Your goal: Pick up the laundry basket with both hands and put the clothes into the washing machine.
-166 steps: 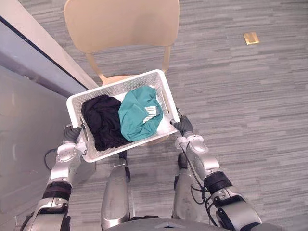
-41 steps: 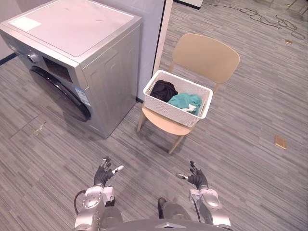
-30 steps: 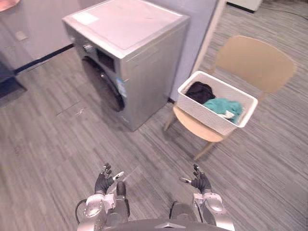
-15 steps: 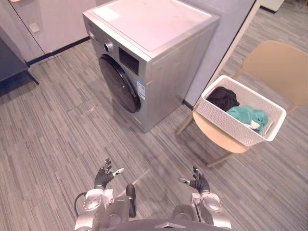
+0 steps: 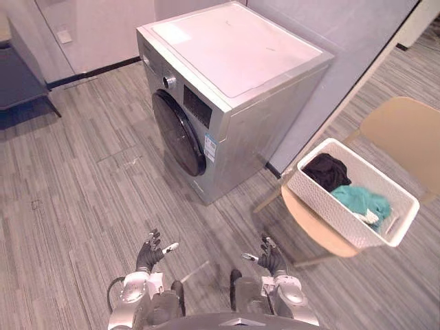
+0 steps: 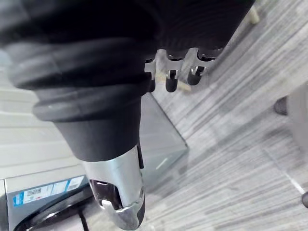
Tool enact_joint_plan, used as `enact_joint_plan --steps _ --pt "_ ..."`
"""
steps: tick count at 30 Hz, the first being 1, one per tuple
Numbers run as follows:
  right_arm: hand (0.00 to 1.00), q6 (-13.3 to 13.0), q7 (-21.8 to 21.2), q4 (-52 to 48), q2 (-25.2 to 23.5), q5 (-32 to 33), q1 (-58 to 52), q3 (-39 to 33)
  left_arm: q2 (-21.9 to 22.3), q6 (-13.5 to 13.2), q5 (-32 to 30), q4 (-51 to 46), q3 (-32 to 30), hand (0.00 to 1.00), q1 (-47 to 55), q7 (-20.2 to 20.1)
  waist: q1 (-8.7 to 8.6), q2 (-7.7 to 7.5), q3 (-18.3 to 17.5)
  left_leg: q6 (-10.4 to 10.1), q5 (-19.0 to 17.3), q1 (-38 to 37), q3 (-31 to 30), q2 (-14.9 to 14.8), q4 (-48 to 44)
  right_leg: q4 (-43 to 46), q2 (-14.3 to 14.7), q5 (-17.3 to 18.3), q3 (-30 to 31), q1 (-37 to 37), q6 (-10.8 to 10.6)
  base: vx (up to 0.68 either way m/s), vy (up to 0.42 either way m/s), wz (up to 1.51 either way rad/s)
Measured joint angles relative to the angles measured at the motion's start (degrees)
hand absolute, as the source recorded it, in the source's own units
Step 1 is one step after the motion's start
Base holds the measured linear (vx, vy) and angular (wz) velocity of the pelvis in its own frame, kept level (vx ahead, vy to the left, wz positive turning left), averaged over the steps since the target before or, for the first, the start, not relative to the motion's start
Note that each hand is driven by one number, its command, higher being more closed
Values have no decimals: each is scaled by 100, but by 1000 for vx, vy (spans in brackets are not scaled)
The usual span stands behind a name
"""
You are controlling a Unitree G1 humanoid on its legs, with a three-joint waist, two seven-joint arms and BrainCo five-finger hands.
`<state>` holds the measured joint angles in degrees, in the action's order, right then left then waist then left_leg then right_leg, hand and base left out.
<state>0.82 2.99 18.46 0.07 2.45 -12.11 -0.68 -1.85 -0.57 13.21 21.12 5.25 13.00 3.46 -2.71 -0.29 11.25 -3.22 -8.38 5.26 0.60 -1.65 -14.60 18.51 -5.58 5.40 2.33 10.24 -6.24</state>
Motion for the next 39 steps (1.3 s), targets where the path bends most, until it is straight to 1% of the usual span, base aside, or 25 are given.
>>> enact_joint_plan --steps 1,2,3,4,7,8,14,16,18,20,22,23,26,27,28,29,30,31,32,33,35,36,37,38,39 --pt "0 3 0 22 106 0 90 -4 152 0 0 4 5 0 1 -1 -10 61 -3 -66 70 -88 91 -133 140 -49 82 -5 -83 -46 17 153 -211 17" --pt "0 3 -2 29 171 -1 151 -5 209 0 0 5 11 0 2 -2 -4 154 -53 -125 147 -201 105 -190 300 -99 132 -12 -128 -122 30 160 -223 12" --pt "0 1 -9 32 225 0 204 -3 206 0 0 26 16 0 -3 -4 -8 156 -66 -207 217 -373 101 -291 526 -235 218 -38 -189 -283 68 91 -177 5" --pt "0 -9 -14 33 250 0 212 -6 189 0 0 50 15 0 -14 -4 -11 174 -85 -205 258 -447 99 -321 617 -315 252 -59 -213 -372 100 51 -114 5" --pt "0 -31 -36 87 274 67 198 -13 150 0 -1 217 16 0 -61 -3 -16 132 -137 -211 321 -451 101 -339 739 -508 276 -128 -229 -426 169 8 -19 1" --pt "0 -32 -119 729 145 288 125 -233 -161 11 -1 658 19 0 -48 1 -81 117 -450 -174 849 -552 187 -190 1485 -1544 160 -728 -278 -684 114 0 0 0" --pt "0 -48 -122 876 142 300 150 -310 -162 11 -2 710 -53 0 -99 0 -80 113 -452 -135 842 -656 230 -204 1491 -1548 171 -733 -265 -729 101 1 0 -3" --pt "0 -52 -121 1489 138 518 304 -642 -164 16 -12 1162 -215 0 -315 5 -72 112 -458 -141 830 -846 260 -221 1551 -1609 184 -732 -253 -911 102 22 -7 -5" --pt "0 -54 -117 1862 146 657 332 -859 -173 18 -64 1464 -343 0 -437 11 -77 102 -464 -147 812 -938 271 -233 1583 -1671 194 -731 -256 -1054 104 0 0 0" --pt "0 -42 -113 2411 159 865 344 -1202 -201 24 -107 1940 -523 0 -615 40 -75 70 -569 -150 798 -957 278 -248 1596 -1755 202 -735 -270 -1111 114 0 0 0" --pt "0 -39 -111 2757 161 967 349 -1441 -270 32 -109 2257 -553 0 -747 114 -73 46 -585 -155 803 -989 273 -258 1631 -1791 210 -750 -286 -1152 120 -8 -6 2" --pt "0 -17 -106 3080 169 1110 349 -1706 -313 53 -111 2530 -655 0 -820 141 -79 24 -600 -163 823 -1071 262 -262 1730 -1836 215 -757 -306 -1228 120 -18 -11 4" --pt "0 49 -59 3279 240 1324 339 -1855 -393 62 -111 2749 -755 0 -930 228 -76 1 -596 -216 828 -1061 213 -259 1736 -1824 203 -751 -364 -1227 117 -18 -4 9" --pt "0 49 -42 3279 244 1339 349 -1855 -404 62 -110 2748 -765 0 -952 234 -76 -8 -589 -217 768 -971 172 -254 1607 -1793 189 -725 -403 -1210 116 -39 3 34" --pt "0 50 -35 3278 257 1355 375 -1850 -409 61 -108 2733 -780 0 -1024 236 -80 -12 -537 -213 498 -624 63 -253 1022 -1670 163 -583 -527 -1179 131 -50 -1 40" --pt "0 50 -35 3278 275 1357 397 -1850 -395 59 -108 2709 -783 0 -1039 237 -70 20 -497 -212 365 -454 21 -286 666 -1572 167 -515 -591 -1161 135 -65 11 53" --pt "0 50 -35 3277 314 1361 465 -1847 -365 52 -106 2665 -792 0 -1029 237 -62 71 -412 -239 162 -181 -25 -323 0 -1352 172 -339 -643 -1111 146 -75 42 56" --pt "0 49 -35 3277 356 1369 576 -1840 -358 52 -93 2659 -798 0 -1053 238 -64 52 -273 -282 137 187 -9 -269 -769 -1112 86 -189 -720 -1087 141 -79 55 58" --pt "0 48 -35 3277 393 1369 642 -1825 -357 53 -88 2629 -798 0 -1078 239 -64 9 -181 -364 209 412 -11 -205 -1198 -992 -14 -127 -770 -1079 134 -127 125 44" --pt "0 43 -32 3271 501 1368 786 -1804 -338 55 -18 2581 -802 0 -1022 248 42 -99 -75 -262 46 835 0 -212 -1842 -803 -250 -28 -769 -993 71 -96 120 16" --pt "0 26 -15 3253 599 1367 806 -1829 -331 55 25 2580 -805 0 -958 264 62 -76 -78 -203 -134 922 128 -465 -1801 -807 -357 12 -766 -998 10 -29 161 5" --pt "0 5 12 3219 670 1365 868 -1856 -327 55 25 2577 -840 0 -942 281 45 -54 -76 -150 -162 983 165 -726 -1513 -805 -461 79 -761 -1017 -93 72 283 14" --pt "0 4 24 3210 711 1364 938 -1864 -313 53 25 2565 -936 0 -948 291 29 -51 -78 -160 -144 996 94 -955 -1032 -802 -591 163 -746 -1007 -223 95 322 17" --pt "0 0 35 3216 725 1364 941 -1869 -311 53 25 2565 -972 0 -944 298 13 -45 -82 -232 -103 984 30 -1043 -744 -801 -659 201 -734 -981 -296 122 415 14" --pt "0 -7 83 3226 749 1364 926 -1872 -308 53 24 2570 -976 0 -927 340 -29 -5 -104 -289 -78 955 -83 -1144 -468 -795 -748 265 -727 -950 -425 198 650 -2"
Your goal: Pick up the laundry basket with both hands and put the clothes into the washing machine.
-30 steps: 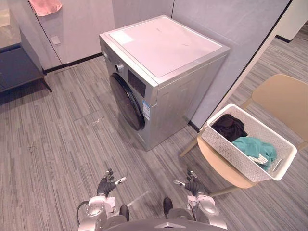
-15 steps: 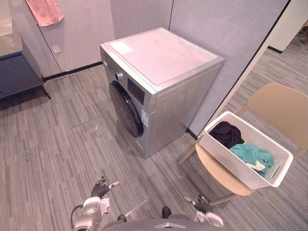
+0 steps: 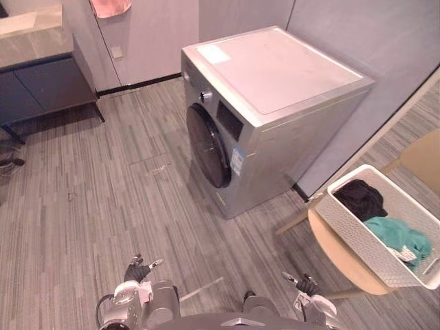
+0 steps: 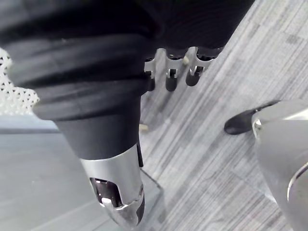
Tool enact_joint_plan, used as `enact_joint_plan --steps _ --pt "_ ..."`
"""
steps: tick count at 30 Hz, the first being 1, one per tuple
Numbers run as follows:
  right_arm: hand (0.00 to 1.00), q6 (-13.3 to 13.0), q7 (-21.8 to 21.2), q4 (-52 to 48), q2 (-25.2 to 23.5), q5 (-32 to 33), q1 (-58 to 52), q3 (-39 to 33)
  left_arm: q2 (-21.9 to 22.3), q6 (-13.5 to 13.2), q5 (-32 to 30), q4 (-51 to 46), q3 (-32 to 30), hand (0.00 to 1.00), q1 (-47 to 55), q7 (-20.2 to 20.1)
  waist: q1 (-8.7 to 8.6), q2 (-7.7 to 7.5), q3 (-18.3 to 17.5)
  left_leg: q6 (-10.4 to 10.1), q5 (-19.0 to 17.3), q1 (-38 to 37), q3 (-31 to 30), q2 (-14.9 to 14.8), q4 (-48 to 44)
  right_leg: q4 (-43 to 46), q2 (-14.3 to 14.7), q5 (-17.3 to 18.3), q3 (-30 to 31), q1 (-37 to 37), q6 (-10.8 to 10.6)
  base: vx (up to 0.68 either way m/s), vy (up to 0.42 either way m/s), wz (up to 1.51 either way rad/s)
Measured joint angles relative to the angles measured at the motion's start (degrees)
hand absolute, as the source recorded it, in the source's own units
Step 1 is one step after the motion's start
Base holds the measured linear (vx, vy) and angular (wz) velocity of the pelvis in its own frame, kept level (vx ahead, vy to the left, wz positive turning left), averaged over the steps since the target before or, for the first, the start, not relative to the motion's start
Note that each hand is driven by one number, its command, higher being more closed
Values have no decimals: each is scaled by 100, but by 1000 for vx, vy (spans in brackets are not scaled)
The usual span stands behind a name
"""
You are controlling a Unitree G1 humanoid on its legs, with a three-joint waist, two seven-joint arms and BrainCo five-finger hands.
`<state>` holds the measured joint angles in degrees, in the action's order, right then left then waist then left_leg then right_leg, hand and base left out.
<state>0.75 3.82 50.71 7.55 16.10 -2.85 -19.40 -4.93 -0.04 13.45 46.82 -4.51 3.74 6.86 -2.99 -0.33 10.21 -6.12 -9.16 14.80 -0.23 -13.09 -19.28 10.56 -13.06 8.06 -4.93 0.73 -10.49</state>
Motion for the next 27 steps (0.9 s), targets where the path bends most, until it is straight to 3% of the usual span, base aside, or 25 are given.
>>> enact_joint_plan --steps 1,2,3,4,5,6,7,8,9,10,11,12,13,14,16,18,19,20,23,27 --pt "0 4 32 35 24 -6 -8 -6 15 0 -1 42 1 0 46 45 11 98 -47 -126 -33 -17 25 -98 -16 -10 -191 53 135 8 -298 218 680 1" --pt "0 8 40 55 13 -9 -12 -26 -8 1 -1 113 0 0 5 50 -16 101 -55 -466 238 57 120 10 -168 -55 -343 74 165 -92 -412 223 585 6" --pt "0 19 38 148 -84 -10 -35 -95 -51 4 -3 147 17 0 -11 57 -61 -54 -70 -373 173 179 232 268 -494 -178 -611 67 259 -208 -469 220 412 30" --pt "0 51 34 262 -270 -8 -76 -170 -108 2 -4 158 24 0 -38 64 -78 -153 -138 -187 -196 403 281 531 -998 -215 -799 -312 371 -272 -318 281 502 7" --pt "0 72 32 303 -418 -6 -97 -166 -199 1 -2 163 9 0 -40 77 -7 -144 -154 -55 -428 423 427 579 -1235 -160 -871 -824 489 -159 -215 271 513 -19" --pt "0 72 33 318 -484 -5 -46 -168 -224 1 -3 162 9 0 -14 78 30 -117 -176 19 -491 372 549 600 -1227 -74 -896 -1058 548 -35 -8 252 530 -68" --pt "0 72 31 317 -549 -3 50 -165 -233 1 -9 153 16 0 8 78 76 -84 -178 256 -476 165 814 677 -1032 217 -988 -1545 605 259 508 203 429 -66" --pt "0 69 31 311 -557 -3 90 -163 -228 0 -9 139 24 0 16 76 79 -66 -172 374 -451 21 959 747 -883 488 -1063 -1725 585 453 812 328 585 -61" --pt "0 26 38 208 -545 7 104 -172 -221 -5 -16 99 30 0 20 72 35 35 -109 563 -392 -270 1147 871 -581 1476 -1140 -1602 563 887 1215 311 518 -33" --pt "0 7 36 186 -486 39 137 -176 -226 -10 -18 89 26 0 29 74 -23 41 -106 684 -326 -592 1243 986 -247 2455 -1109 -1149 332 1198 1428 286 480 -23" --pt "0 7 37 187 -464 47 150 -177 -258 -10 -19 87 35 0 29 72 -40 63 -94 730 -294 -753 1280 1049 -77 2809 -1066 -941 167 1296 1399 200 335 -19" --pt "0 5 39 193 -468 60 140 -181 -321 -11 -23 89 82 0 16 70 -81 74 -85 777 -252 -1047 1319 1134 234 3245 -867 -464 -99 1381 1177 187 249 -13" --pt "0 16 36 196 -524 158 118 -167 -337 -15 -23 88 79 0 -27 68 -129 100 -70 792 -241 -1210 1349 1158 401 3418 -476 -52 -168 1452 930 186 211 -14" --pt "0 20 33 194 -559 200 112 -159 -334 -15 -24 89 78 0 -36 58 -124 106 -62 797 -238 -1274 1398 1170 482 3439 -305 117 -244 1531 833 182 128 -29" --pt "0 19 32 190 -612 280 144 -158 -263 -4 -25 92 83 0 -54 28 -82 156 75 788 -196 -1684 1712 1211 877 2872 155 485 -1113 1533 808 183 85 -64" --pt "0 17 33 185 -611 346 230 -151 -177 7 -31 110 77 0 -72 18 -88 175 110 739 -167 -1787 1831 1240 1066 2145 402 460 -1545 1521 805 159 26 -43" --pt "0 18 36 187 -616 385 227 -149 -145 10 -72 114 91 0 -83 10 -105 129 121 719 -161 -1786 1860 1280 1117 1457 591 243 -1600 1486 876 183 -49 -1" --pt "0 18 36 190 -598 383 184 -161 -82 10 -135 124 122 0 -133 -20 -139 100 135 666 -179 -1834 1791 1350 1180 1101 631 -177 -1578 1423 1330 207 -78 9" --pt "0 18 36 186 -515 380 208 -157 128 11 -136 110 99 0 -144 -38 -143 328 225 462 -155 -2012 1746 1179 1222 760 843 -195 -1650 1098 1331 203 -128 -3" --pt "0 1 33 -124 -484 376 273 -98 254 11 -134 79 67 0 -142 -114 -80 306 228 257 -52 -1970 1736 1026 637 403 945 -124 -1735 633 1372 164 -134 7"
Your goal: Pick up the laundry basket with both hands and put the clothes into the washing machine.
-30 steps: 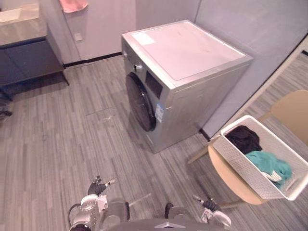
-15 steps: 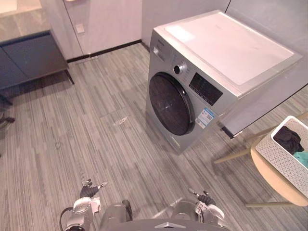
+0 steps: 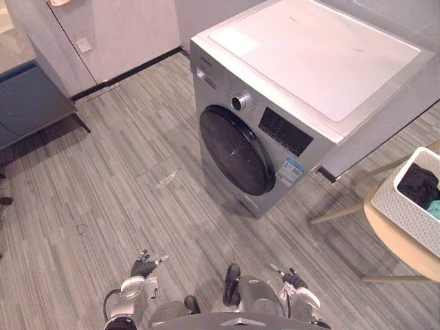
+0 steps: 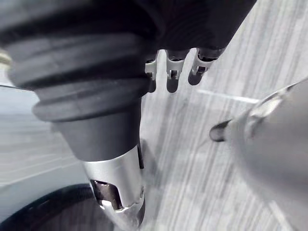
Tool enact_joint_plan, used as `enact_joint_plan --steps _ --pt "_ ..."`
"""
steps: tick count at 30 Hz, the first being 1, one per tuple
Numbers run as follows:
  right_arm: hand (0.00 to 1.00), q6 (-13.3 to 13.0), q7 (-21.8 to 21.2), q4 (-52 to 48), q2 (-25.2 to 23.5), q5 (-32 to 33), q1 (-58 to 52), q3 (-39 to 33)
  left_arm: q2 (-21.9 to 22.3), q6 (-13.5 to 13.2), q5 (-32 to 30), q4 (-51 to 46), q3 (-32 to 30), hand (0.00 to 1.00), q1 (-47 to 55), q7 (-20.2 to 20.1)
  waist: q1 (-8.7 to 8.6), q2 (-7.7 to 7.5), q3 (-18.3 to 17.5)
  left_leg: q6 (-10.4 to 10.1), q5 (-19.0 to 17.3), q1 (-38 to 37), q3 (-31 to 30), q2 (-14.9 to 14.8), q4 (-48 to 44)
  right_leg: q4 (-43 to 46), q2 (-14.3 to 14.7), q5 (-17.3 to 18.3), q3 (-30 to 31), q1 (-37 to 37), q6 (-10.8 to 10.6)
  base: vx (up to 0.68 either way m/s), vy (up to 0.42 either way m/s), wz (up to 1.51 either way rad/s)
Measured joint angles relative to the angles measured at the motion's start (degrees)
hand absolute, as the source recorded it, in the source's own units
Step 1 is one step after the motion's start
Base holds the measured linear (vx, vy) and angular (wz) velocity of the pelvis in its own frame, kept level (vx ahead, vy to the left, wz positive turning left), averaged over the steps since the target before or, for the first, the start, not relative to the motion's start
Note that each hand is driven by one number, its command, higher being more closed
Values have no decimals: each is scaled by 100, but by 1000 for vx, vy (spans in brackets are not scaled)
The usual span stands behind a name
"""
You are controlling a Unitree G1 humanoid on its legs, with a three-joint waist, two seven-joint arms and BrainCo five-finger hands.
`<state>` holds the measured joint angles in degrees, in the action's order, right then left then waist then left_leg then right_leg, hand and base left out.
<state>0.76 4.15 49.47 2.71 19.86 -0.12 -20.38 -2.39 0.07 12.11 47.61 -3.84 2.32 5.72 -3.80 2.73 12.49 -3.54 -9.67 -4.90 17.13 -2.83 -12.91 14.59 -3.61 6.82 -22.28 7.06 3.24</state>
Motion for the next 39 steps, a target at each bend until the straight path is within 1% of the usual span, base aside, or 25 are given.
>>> enact_joint_plan --steps 2,3,4,5,7,9,10,11,12,13,14,15,16,17,18,20,23,25,26,28,31,32,34,36,39 --pt "0 -5 -5 -166 0 -1 -3 111 35 -1 0 -77 -32 0 60 -1 69 -43 25 -8 -9 265 3 -130 -985 -170 -6 97 -21 -302 -46 114 -81 23" --pt "0 13 -13 -356 3 -5 -9 372 79 -2 0 -241 -175 0 188 1 109 -50 36 11 54 649 -4 -352 -2058 -207 28 155 -15 -472 -36 93 -45 -16" --pt "0 11 -30 -661 14 -15 -39 623 107 -2 4 -364 -289 0 343 8 188 -47 61 68 307 1038 -30 -620 -3138 -187 120 257 86 -605 60 106 -24 -47" --pt "0 11 -34 -815 16 -91 -19 792 99 1 4 -385 -298 0 481 9 263 -47 79 71 363 1292 -126 -751 -3751 -151 168 306 224 -679 151 108 16 -62" --pt "0 0 -36 -959 48 -313 113 1000 93 15 27 -396 -290 0 668 4 377 -60 88 130 196 1628 -330 -837 -4283 -144 176 337 531 -762 167 132 61 -83" --pt "0 -9 -34 -1155 85 -462 250 1104 26 12 9 -426 -285 0 632 14 433 -85 103 138 47 1842 -342 -900 -3857 -143 59 332 776 -722 134 152 118 -74" --pt "0 -40 -30 -1352 122 -553 291 1120 17 12 7 -420 -296 0 618 14 417 -87 106 82 3 1858 -421 -875 -3149 -122 -47 324 942 -701 46 190 206 -62" --pt "0 -67 -26 -1544 139 -683 315 1129 21 13 3 -416 -297 0 620 13 392 -72 110 30 15 1765 -679 -793 -2237 -52 -149 292 1094 -671 -127 202 239 -64" --pt "0 -87 -24 -1631 176 -692 314 1134 23 13 0 -416 -295 0 625 14 392 -59 102 -23 79 1666 -832 -750 -1748 22 -193 325 1177 -638 -193 173 263 -77" --pt "0 -130 -27 -1826 303 -816 309 1233 27 9 -2 -398 -295 0 630 16 402 6 80 -55 442 1523 -1073 -745 -1023 142 -219 415 1405 -522 -342 181 328 -87" --pt "0 -175 -39 -2048 487 -925 280 1355 54 10 -2 -282 -294 0 642 22 382 182 52 -95 1266 1432 -1105 -848 -692 242 -165 483 1579 -492 -510 195 351 -83" --pt "0 -181 -48 -2150 538 -976 235 1339 69 11 -2 -164 -294 0 605 34 359 275 9 -243 1095 1348 -1065 -866 -621 253 -160 508 1650 -506 -604 224 382 -53" --pt "0 -180 -53 -2327 573 -1103 170 1339 61 10 -4 -58 -292 0 512 69 288 210 -37 -272 909 1162 -963 -756 -315 171 -261 458 1724 -515 -745 179 308 -19" --pt "0 -182 -56 -2481 547 -1134 113 1340 47 8 -5 -60 -285 0 458 82 270 168 -44 -282 873 1108 -870 -700 -153 88 -330 410 1729 -512 -823 172 369 -8" --pt "0 -182 -104 -2831 454 -1135 -19 1318 11 8 -75 -43 -271 0 325 116 263 64 -44 -270 862 1035 -742 -563 131 -95 -451 317 1735 -512 -938 112 322 -5" --pt "0 -185 -268 -3443 355 -1212 -210 1345 -45 8 -389 -30 -176 0 270 124 314 -6 -59 -249 850 874 -562 -380 466 -393 -601 134 1852 -558 -1096 84 271 -18" --pt "0 -210 -282 -4182 364 -1455 -354 1313 -150 7 -677 -28 -91 0 316 146 313 -3 -60 -224 836 770 -429 -254 554 -644 -723 -12 1905 -668 -1175 13 116 -20" --pt "0 -271 -273 -4661 447 -1710 -459 1235 -206 -8 -674 -28 -59 0 319 156 300 14 -70 -186 852 810 -441 -269 670 -717 -712 -79 1873 -592 -1193 -23 9 -1" --pt "0 -309 -272 -4839 529 -1806 -501 1172 -196 -9 -676 -14 -48 0 341 152 299 16 -71 -116 905 819 -445 -273 814 -746 -702 -113 1864 -523 -1192 -55 3 -1" --pt "0 -350 -267 -5043 632 -1807 -571 1045 -162 -11 -676 83 -22 0 354 147 290 16 -72 -90 1027 877 -448 -262 987 -796 -691 -179 1844 -431 -1191 -66 -7 2" --pt "0 -382 -263 -5092 855 -1822 -584 995 -156 -5 -687 163 -1 0 419 145 310 15 -71 -62 1196 960 -465 -235 1197 -901 -671 -298 1829 -312 -1203 -45 -3 5" --pt "0 -381 -267 -5090 989 -1971 -537 1009 -156 -5 -780 167 -2 0 414 146 322 8 -64 -38 1235 1043 -508 -224 1224 -969 -659 -354 1780 -289 -1208 -47 -5 14" --pt "0 -381 -260 -5090 1106 -2043 -469 1012 -156 -5 -787 165 -2 0 414 146 328 4 -61 -27 1244 1103 -575 -211 1218 -1013 -667 -387 1709 -295 -1214 -28 6 20" --pt "0 -386 -240 -5084 1373 -2248 -239 1023 -156 -6 -770 145 -3 0 415 149 343 -11 -50 10 1295 1206 -657 -179 1213 -1032 -692 -417 1641 -262 -1218 -31 21 21" --pt "0 -389 -225 -5071 1706 -2259 160 1074 -165 -7 -767 77 -12 0 413 152 381 -22 -37 34 1360 1393 -729 -162 1211 -1056 -699 -482 1579 -134 -1217 -38 20 13"
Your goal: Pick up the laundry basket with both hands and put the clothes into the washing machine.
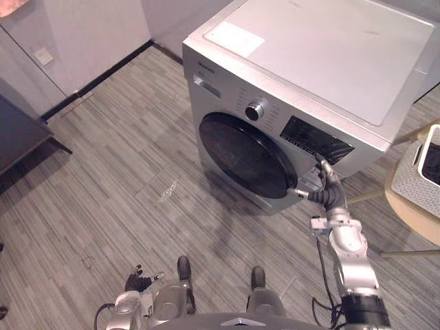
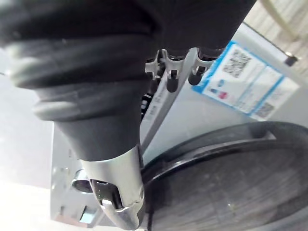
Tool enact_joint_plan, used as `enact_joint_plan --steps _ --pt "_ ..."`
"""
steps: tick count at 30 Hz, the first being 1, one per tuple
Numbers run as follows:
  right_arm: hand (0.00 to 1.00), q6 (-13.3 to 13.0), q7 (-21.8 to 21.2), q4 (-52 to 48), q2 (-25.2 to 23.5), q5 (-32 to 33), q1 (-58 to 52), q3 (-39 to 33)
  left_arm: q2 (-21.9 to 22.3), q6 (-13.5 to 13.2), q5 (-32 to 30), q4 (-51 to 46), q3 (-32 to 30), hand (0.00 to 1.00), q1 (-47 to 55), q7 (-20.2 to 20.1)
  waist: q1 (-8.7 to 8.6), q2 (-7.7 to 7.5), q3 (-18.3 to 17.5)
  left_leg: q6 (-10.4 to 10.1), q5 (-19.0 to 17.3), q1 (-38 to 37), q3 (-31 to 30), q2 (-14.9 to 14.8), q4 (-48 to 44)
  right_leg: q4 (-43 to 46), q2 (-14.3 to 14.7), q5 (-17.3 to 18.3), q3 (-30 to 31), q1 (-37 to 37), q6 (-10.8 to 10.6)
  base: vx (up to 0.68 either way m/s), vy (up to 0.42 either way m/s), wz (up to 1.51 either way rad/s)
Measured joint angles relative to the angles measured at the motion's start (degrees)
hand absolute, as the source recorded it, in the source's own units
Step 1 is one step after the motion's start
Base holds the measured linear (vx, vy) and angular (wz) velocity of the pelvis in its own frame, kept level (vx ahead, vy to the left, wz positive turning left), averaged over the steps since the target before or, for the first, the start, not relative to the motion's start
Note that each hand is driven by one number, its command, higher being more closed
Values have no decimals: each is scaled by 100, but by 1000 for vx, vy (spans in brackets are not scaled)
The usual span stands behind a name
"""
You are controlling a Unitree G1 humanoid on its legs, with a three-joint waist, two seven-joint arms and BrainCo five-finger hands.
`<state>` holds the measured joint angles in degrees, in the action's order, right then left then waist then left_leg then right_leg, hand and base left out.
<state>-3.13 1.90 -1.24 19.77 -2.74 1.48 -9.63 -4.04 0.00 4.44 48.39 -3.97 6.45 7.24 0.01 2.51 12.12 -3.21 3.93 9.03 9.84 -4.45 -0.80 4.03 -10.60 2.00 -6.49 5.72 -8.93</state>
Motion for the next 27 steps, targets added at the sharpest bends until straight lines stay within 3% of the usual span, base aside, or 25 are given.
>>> enact_joint_plan --steps 10,13,18,23,25,27 --pt "0 -39 155 920 521 -221 1073 336 -23 -7 42 -465 138 0 -2 1 1 -8 413 34 114 232 -69 9 -6 119 -3 -36 -41 240 19 -31 11 4" --pt "0 76 232 1591 717 -211 1496 499 -59 -9 88 -570 279 0 -12 0 19 18 491 38 128 324 -62 12 -17 149 -5 -39 -38 344 19 0 0 0" --pt "0 234 240 2445 976 -181 2168 557 -84 -13 223 -803 437 0 -8 0 62 165 796 50 149 480 -57 17 -48 262 -19 -38 -15 553 19 -1 5 -2" --pt "0 351 314 3597 1180 -256 3149 1051 -117 -59 321 -1073 674 0 -6 23 93 309 1040 68 164 697 -52 22 -146 410 -31 -38 41 813 19 -5 11 -4" --pt "0 466 458 4241 1168 -381 3698 1149 -85 -96 445 -1240 876 0 -7 36 191 486 1202 89 203 710 -60 35 -136 454 -47 -38 27 835 19 -26 17 6" --pt "0 463 445 4275 1145 -415 3749 1181 -68 -119 484 -1251 877 0 37 79 166 514 1233 91 250 711 -78 43 -74 472 -51 -37 1 858 18 -34 17 7"
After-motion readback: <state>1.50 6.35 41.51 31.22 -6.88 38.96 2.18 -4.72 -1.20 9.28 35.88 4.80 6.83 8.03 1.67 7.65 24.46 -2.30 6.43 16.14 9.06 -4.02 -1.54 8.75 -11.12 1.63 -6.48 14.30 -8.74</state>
